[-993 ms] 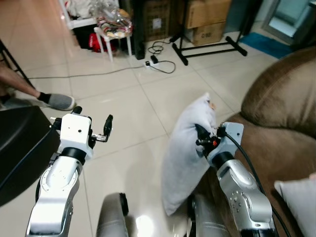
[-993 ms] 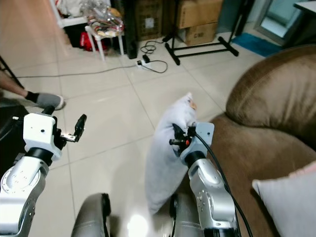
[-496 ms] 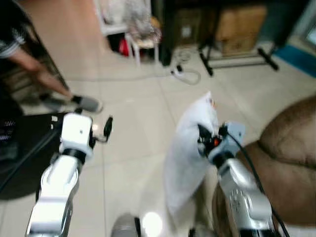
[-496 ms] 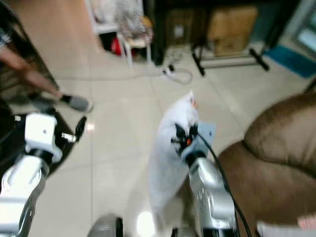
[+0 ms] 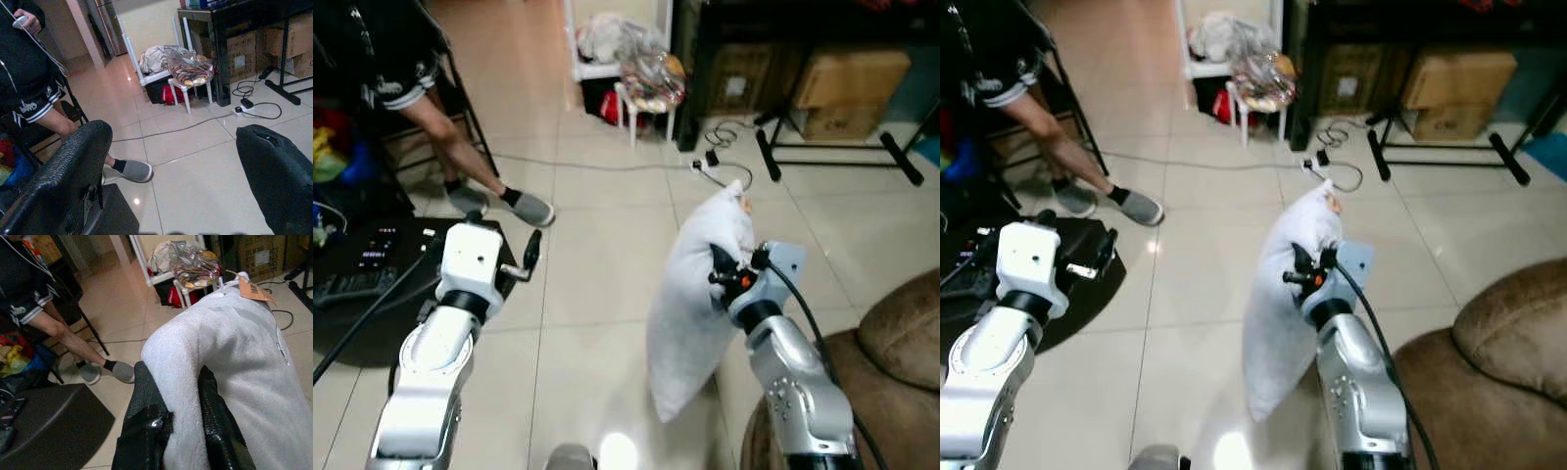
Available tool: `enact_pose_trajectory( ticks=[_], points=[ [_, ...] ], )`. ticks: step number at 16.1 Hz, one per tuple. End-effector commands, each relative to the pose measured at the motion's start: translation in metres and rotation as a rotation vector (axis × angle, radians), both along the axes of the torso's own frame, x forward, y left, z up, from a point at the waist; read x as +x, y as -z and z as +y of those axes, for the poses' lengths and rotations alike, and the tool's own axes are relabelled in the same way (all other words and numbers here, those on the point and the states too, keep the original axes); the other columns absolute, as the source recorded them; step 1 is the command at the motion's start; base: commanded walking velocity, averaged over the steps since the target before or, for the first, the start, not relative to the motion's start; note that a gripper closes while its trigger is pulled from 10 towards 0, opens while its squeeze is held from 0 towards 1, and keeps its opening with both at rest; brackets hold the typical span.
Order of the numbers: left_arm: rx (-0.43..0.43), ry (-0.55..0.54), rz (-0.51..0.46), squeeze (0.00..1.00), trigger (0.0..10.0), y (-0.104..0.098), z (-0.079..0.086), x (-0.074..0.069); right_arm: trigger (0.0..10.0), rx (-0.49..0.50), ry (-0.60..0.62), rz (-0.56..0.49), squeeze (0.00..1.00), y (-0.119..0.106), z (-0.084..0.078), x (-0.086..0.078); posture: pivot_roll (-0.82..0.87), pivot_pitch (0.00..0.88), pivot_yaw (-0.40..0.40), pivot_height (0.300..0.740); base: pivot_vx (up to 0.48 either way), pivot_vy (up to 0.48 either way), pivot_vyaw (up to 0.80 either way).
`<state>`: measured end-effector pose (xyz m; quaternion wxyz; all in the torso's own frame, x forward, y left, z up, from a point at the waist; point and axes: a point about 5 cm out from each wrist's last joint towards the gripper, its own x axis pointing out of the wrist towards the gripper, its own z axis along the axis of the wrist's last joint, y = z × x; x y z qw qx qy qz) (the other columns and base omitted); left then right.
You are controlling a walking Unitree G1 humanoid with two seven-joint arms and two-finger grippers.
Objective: Move the pillow to the sofa from floor
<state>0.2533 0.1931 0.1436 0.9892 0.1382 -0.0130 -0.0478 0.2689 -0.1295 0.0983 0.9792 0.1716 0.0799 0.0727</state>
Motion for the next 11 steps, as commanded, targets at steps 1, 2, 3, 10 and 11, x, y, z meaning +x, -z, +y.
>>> enact_pose_trajectory(
  ticks=[1,2,3,10,11],
  points=[
    [0.009,0.015,0.006,0.00,10.0,0.002,-0.003,0.000,10.0,0.004,0.007,-0.060,0.00,-0.010,-0.001,0.000,-0.01,0.000,0.030,0.740,0.000,0.000,-0.56],
    [0.011,0.017,0.006,0.00,10.0,0.002,-0.003,0.000,10.0,0.008,0.014,-0.059,0.00,-0.009,-0.002,-0.001,-0.01,0.000,0.030,0.740,0.000,0.000,-0.80],
    [0.014,0.019,0.006,0.00,10.0,0.002,-0.002,0.000,10.0,0.019,0.020,-0.050,0.00,-0.007,-0.002,-0.003,-0.01,0.000,0.035,0.740,0.000,0.000,-0.80],
    [0.039,0.033,0.002,0.00,10.0,0.000,0.001,0.000,10.0,0.022,-0.064,-0.061,0.00,-0.004,0.010,-0.005,0.02,0.000,0.041,0.740,0.000,0.000,-0.80],
    [0.041,0.033,0.002,0.00,10.0,0.000,0.001,0.000,10.0,0.022,-0.080,-0.066,0.00,-0.004,0.012,-0.005,0.03,0.000,0.035,0.740,0.000,0.000,-0.80]
  ],
)
